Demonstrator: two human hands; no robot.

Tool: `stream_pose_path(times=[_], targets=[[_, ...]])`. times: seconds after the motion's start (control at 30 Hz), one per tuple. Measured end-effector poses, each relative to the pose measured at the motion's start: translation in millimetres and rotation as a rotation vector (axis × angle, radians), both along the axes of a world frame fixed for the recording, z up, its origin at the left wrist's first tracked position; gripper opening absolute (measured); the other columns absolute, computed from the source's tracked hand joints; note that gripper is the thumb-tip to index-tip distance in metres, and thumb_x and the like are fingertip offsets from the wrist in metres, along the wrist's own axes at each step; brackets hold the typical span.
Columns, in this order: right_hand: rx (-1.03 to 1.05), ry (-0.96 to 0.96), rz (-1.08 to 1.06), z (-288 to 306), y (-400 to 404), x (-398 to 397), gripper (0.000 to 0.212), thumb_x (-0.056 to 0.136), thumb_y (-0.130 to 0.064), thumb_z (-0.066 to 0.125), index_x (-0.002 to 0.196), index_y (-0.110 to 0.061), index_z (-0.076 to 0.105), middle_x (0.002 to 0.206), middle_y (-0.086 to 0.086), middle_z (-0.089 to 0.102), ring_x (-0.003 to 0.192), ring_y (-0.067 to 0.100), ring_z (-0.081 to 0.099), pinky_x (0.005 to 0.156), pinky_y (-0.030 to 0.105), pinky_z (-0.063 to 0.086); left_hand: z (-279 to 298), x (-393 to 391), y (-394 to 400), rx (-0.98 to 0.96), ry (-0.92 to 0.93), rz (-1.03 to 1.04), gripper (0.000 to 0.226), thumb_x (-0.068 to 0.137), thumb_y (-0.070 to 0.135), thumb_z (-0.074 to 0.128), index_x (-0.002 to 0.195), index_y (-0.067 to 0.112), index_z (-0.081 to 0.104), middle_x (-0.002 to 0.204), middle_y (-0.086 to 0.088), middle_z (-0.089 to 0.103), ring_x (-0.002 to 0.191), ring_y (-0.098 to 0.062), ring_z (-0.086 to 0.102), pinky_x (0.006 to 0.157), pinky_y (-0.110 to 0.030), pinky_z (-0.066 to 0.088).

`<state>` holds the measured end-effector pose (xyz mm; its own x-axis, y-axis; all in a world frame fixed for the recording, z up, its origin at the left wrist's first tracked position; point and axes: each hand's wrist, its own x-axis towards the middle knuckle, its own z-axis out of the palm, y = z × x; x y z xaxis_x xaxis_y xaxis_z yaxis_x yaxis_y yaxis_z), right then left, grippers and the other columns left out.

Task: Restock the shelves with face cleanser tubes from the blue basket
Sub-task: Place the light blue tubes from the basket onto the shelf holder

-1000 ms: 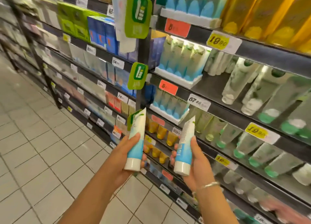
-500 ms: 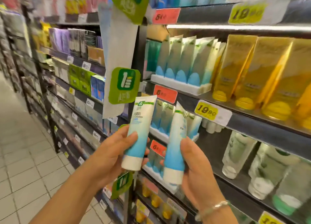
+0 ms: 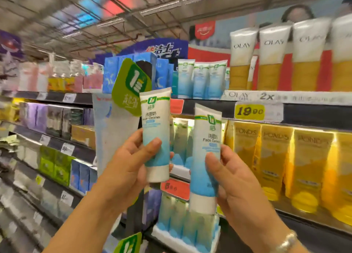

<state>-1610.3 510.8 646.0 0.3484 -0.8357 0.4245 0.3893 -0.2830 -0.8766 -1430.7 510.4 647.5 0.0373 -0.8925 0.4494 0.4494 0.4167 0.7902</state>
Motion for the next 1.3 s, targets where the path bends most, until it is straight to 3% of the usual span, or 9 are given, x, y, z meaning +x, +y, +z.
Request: stream_pose_path(times=[0.1,0.3,0.47,0.6,0.8,0.9,0.97,1.13,1.3], targets=[[-0.065,-0.021,-0.089,30.6,-10.8,6.6,0.042,0.066,-0.033,0.063,0.106,-0.021,0.061,0.104,0.003,0.072,0.093,0.016,0.069,0.070,0.025,0.056,31.0,2.5,-17.7,-0.064,0.005,-0.006,0.036,0.063,0.021,0.064,0.098,0.016,0.062,0.079,-0.005,0.071,0.066,-0.016,0.068,0.056,-0.031,0.058],[-0.273,-0.011,-0.324,116.1,-31.1,23.9,0.038,0.064,-0.032,0.062,0.100,-0.018,0.061,0.095,0.000,0.074,0.082,0.010,0.070,0.064,0.026,0.059,91.4,4.6,-52.7,-0.208,-0.105,0.004,0.045,0.063,0.023,0.065,0.107,0.014,0.059,0.085,-0.004,0.073,0.072,-0.014,0.068,0.072,-0.035,0.054],[-0.360,0.066,-0.617,190.1,-75.1,49.4,0.029,0.084,-0.023,0.061,0.110,-0.011,0.055,0.106,0.007,0.066,0.096,0.021,0.064,0.085,0.041,0.054,131.5,15.0,-76.1,-0.312,-0.133,0.101,0.039,0.062,0.031,0.066,0.099,0.021,0.059,0.084,0.001,0.074,0.075,-0.012,0.069,0.074,-0.036,0.055],[-0.388,0.142,-0.706,229.0,-119.4,72.1,0.037,0.088,-0.019,0.060,0.119,-0.001,0.051,0.115,0.014,0.062,0.102,0.027,0.063,0.090,0.043,0.052,148.7,29.9,-86.1,-0.396,-0.147,0.176,0.044,0.059,0.039,0.066,0.102,0.029,0.059,0.091,0.003,0.073,0.081,-0.009,0.069,0.068,-0.025,0.054],[-0.262,0.366,-0.877,238.0,-181.4,86.8,0.042,0.086,-0.024,0.063,0.120,-0.002,0.050,0.114,0.016,0.063,0.099,0.027,0.062,0.073,0.033,0.050,147.6,36.3,-105.3,-0.415,-0.139,0.287,0.049,0.065,0.045,0.064,0.112,0.036,0.054,0.107,0.007,0.065,0.096,-0.008,0.064,0.069,-0.021,0.051],[-0.127,0.521,-0.991,226.1,-202.3,76.6,0.045,0.087,-0.021,0.062,0.123,-0.001,0.045,0.118,0.017,0.060,0.107,0.030,0.059,0.090,0.039,0.049,137.7,25.1,-116.2,-0.395,-0.128,0.299,0.033,0.075,0.033,0.065,0.106,0.039,0.053,0.102,0.010,0.065,0.090,-0.005,0.064,0.065,-0.018,0.050],[-0.042,0.554,-0.993,219.9,-209.5,65.9,0.042,0.090,-0.019,0.058,0.125,0.000,0.044,0.123,0.018,0.057,0.113,0.031,0.055,0.097,0.038,0.045,131.5,18.1,-121.7,-0.371,-0.121,0.270,0.038,0.076,0.034,0.065,0.110,0.041,0.051,0.104,0.010,0.065,0.091,-0.005,0.064,0.069,-0.023,0.052],[-0.033,0.686,-1.045,223.8,-220.0,56.9,0.049,0.085,-0.018,0.062,0.125,0.006,0.046,0.125,0.022,0.054,0.113,0.036,0.055,0.094,0.041,0.048,142.7,11.1,-128.6,-0.401,-0.073,0.210,0.052,0.061,0.043,0.065,0.111,0.038,0.052,0.097,0.014,0.065,0.081,0.005,0.063,0.058,-0.008,0.048],[-0.059,0.738,-1.042,239.9,-228.3,66.0,0.053,0.085,-0.021,0.063,0.127,0.006,0.044,0.127,0.023,0.052,0.115,0.037,0.054,0.097,0.045,0.046,152.6,14.1,-140.2,-0.407,-0.040,0.185,0.037,0.073,0.026,0.068,0.106,0.034,0.053,0.093,0.009,0.065,0.076,0.007,0.063,0.054,-0.006,0.046]])
